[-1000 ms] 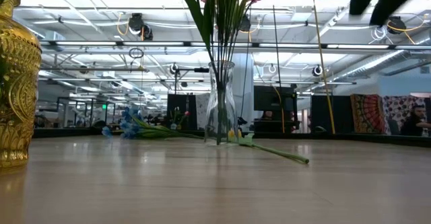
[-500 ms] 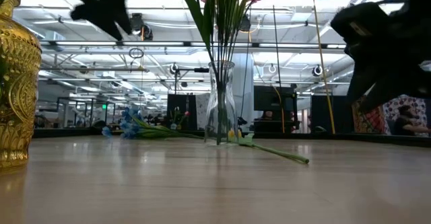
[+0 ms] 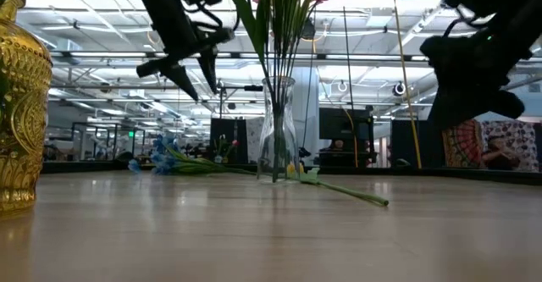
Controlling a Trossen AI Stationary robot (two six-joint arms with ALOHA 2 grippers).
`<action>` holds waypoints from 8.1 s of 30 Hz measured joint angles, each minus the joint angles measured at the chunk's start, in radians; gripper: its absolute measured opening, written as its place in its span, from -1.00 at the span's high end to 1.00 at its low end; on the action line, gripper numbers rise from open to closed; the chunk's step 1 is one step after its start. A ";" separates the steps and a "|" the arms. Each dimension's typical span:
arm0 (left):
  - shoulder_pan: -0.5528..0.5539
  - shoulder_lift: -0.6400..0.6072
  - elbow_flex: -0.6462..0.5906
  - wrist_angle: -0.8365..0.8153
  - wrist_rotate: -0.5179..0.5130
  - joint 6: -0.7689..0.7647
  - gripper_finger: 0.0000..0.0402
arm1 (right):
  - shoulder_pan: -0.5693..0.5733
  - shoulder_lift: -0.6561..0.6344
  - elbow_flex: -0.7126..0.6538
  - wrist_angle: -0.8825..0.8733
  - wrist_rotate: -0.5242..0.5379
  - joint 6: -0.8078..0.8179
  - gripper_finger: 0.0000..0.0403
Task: Sort flowers into vase by color
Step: Put the blue flowers into the yellow vase
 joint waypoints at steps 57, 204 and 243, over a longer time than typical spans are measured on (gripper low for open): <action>0.160 0.424 0.000 0.212 0.218 -0.840 0.08 | -0.505 -0.005 0.000 0.058 -0.349 -0.748 0.82; -0.890 -0.627 -0.160 0.142 -0.616 0.215 0.93 | -0.503 -0.004 0.000 0.077 -0.346 -0.469 0.82; -1.472 -0.598 -0.159 0.385 -0.351 0.021 0.93 | -0.503 -0.004 0.000 0.044 -0.349 -0.361 0.82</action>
